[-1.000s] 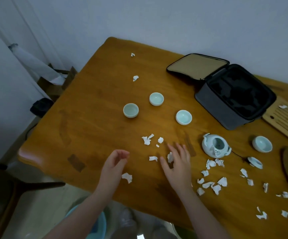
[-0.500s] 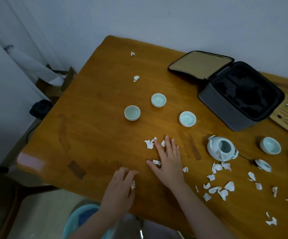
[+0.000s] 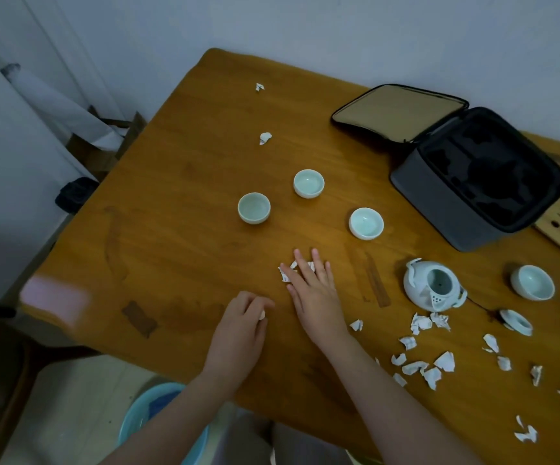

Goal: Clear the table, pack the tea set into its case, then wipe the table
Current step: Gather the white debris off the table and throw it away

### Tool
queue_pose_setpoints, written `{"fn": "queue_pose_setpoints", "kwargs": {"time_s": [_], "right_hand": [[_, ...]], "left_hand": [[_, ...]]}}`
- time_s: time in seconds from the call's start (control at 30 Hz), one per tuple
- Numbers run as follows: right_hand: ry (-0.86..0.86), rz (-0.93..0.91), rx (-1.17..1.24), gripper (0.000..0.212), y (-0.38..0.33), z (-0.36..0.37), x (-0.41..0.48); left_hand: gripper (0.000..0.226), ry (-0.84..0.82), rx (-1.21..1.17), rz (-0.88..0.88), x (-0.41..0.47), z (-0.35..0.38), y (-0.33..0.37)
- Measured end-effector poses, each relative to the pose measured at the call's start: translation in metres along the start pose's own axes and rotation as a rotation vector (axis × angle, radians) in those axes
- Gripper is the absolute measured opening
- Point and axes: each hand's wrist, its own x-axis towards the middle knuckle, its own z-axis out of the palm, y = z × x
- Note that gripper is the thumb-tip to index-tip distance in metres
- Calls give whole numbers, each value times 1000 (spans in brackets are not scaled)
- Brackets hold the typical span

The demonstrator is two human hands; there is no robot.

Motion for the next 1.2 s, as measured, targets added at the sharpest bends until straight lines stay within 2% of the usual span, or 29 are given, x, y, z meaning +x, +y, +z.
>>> {"fn": "queue_pose_setpoints", "kwargs": {"time_s": [0.17, 0.3, 0.37, 0.43, 0.57, 0.67, 0.8, 0.87, 0.93, 1.03, 1.13, 1.2], "right_hand": [[155, 48, 207, 32, 2, 6, -8], [158, 19, 302, 34, 3, -11, -16], [163, 56, 318, 38, 7, -26, -25], [170, 145, 360, 39, 14, -38, -38], [112, 286, 539, 46, 22, -50, -61], [51, 380, 875, 58, 22, -55, -69], [-7, 497, 1173, 63, 24, -64, -64], [4, 508, 1264, 65, 25, -70, -57], [48, 522, 1361, 58, 26, -75, -51], [112, 564, 1392, 47, 28, -78, -47], [118, 586, 1364, 47, 32, -79, -48], [107, 585, 1340, 59, 34, -80, -51]], "left_hand": [[20, 33, -23, 50, 21, 8, 9], [21, 50, -40, 89, 36, 17, 15], [27, 62, -13, 109, 43, 21, 18], [44, 75, 46, 121, 50, 24, 20], [81, -144, 81, 144, 62, 30, 23], [92, -302, 158, 295, 72, 36, 27], [99, -352, 253, 459, 78, 48, 34], [98, -321, 245, 461, 77, 54, 37], [88, -282, 236, 465, 77, 59, 38], [54, -136, 231, 504, 74, 64, 37], [26, 50, 263, 521, 72, 67, 39], [18, 79, 265, 534, 72, 69, 38]]}}
